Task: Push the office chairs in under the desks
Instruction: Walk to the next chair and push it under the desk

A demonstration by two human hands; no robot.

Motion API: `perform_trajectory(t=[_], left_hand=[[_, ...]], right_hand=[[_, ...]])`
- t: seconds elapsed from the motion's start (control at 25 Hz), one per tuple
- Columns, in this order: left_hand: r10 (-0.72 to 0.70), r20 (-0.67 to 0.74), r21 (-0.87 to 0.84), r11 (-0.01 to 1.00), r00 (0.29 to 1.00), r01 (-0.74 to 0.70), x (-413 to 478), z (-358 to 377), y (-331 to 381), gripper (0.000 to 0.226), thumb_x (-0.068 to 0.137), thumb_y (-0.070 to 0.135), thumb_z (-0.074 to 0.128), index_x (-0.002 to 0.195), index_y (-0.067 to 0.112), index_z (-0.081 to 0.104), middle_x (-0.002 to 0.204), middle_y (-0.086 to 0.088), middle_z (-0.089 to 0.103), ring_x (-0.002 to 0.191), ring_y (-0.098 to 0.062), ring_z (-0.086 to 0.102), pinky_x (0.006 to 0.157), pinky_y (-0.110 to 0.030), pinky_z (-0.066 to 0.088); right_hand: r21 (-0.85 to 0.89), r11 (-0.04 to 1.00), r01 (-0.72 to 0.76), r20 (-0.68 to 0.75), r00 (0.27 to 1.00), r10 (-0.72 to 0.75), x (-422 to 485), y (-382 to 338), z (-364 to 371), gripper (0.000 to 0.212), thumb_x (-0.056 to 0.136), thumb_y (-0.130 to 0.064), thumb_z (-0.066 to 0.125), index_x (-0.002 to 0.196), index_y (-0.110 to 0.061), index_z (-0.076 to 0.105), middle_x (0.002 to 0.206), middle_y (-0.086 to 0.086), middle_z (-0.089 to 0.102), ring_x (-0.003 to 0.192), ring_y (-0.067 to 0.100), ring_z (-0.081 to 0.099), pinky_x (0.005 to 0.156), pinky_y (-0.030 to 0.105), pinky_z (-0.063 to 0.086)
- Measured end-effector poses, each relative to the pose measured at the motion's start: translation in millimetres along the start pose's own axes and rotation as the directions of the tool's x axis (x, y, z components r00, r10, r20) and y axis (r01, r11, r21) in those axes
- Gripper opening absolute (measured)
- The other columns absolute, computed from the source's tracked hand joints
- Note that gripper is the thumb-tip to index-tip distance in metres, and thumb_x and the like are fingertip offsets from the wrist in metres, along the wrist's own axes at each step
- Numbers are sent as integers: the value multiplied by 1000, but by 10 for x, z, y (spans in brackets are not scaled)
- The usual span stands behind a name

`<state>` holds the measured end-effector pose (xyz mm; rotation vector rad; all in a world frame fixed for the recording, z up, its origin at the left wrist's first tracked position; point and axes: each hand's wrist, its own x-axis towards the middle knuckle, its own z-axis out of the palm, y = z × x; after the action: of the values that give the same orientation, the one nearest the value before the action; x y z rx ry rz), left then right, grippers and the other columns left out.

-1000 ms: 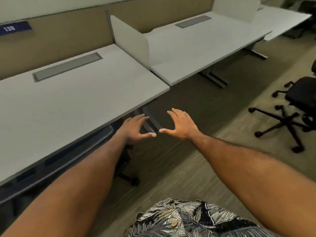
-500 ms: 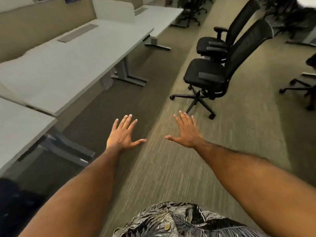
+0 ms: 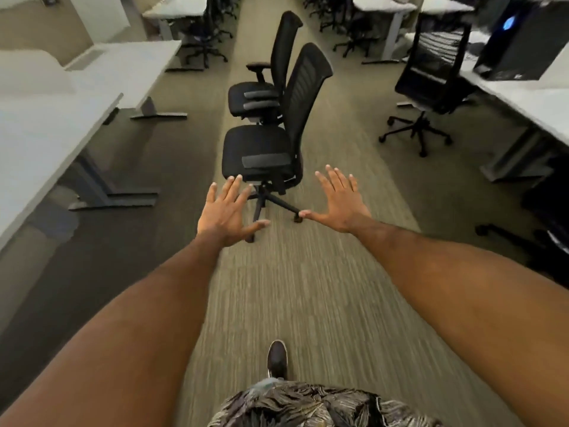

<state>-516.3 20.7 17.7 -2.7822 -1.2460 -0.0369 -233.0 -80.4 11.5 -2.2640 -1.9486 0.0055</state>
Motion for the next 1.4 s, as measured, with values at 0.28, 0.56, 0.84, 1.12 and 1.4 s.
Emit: perform_trajectory(t=[0.28, 0.56, 0.84, 1.12, 1.4], left_hand=[[162, -35, -50, 985, 986, -163, 1884, -217, 360, 113, 77, 89, 3, 165, 18, 11, 173, -10, -2, 159, -24, -8, 127, -53, -3], [231, -12, -18, 973, 973, -231, 3285, -157, 925, 111, 80, 87, 7, 165, 15, 12, 173, -12, 1, 159, -26, -6, 127, -54, -1], [88, -38, -27, 996, 995, -89, 4680, -81, 1525, 112, 80, 91, 10, 165, 17, 10, 173, -11, -1, 159, -26, -7, 128, -54, -1], [-136, -133, -84, 989, 982, 126, 5768, -226, 1906, 117, 78, 97, 8, 165, 19, 12, 173, -11, 1, 159, -27, -6, 127, -54, -1], [-294, -194, -75, 956, 936, 285, 7041, -167, 1556, 112, 82, 94, 13, 164, 18, 11, 173, -13, 1, 159, -30, -5, 125, -57, 1]], right_hand=[[-33, 980, -198, -34, 980, 197, 966, 1059, -393, 119, 77, -93, 36, 164, -19, 3, 171, 11, -2, 157, 26, -5, 126, 50, -4], [-9, 969, -249, -17, 968, 249, 1727, 2140, -326, 124, 71, -97, 23, 164, -18, 3, 171, 11, -2, 157, 26, -4, 126, 49, -4], [11, 989, -148, 8, 989, 148, 2761, 3597, -403, 120, 75, -95, 30, 164, -19, 3, 171, 11, -3, 157, 26, -6, 126, 49, -4], [68, 990, 125, 28, 991, -128, 4078, 4359, -980, 107, 85, -83, 43, 163, -22, 3, 171, 11, -2, 157, 27, -3, 126, 52, -3], [-2, 972, 233, 55, 971, -233, 5531, 4615, -940, 103, 87, -83, 39, 163, -23, 2, 171, 10, -4, 157, 27, -6, 125, 55, -6]])
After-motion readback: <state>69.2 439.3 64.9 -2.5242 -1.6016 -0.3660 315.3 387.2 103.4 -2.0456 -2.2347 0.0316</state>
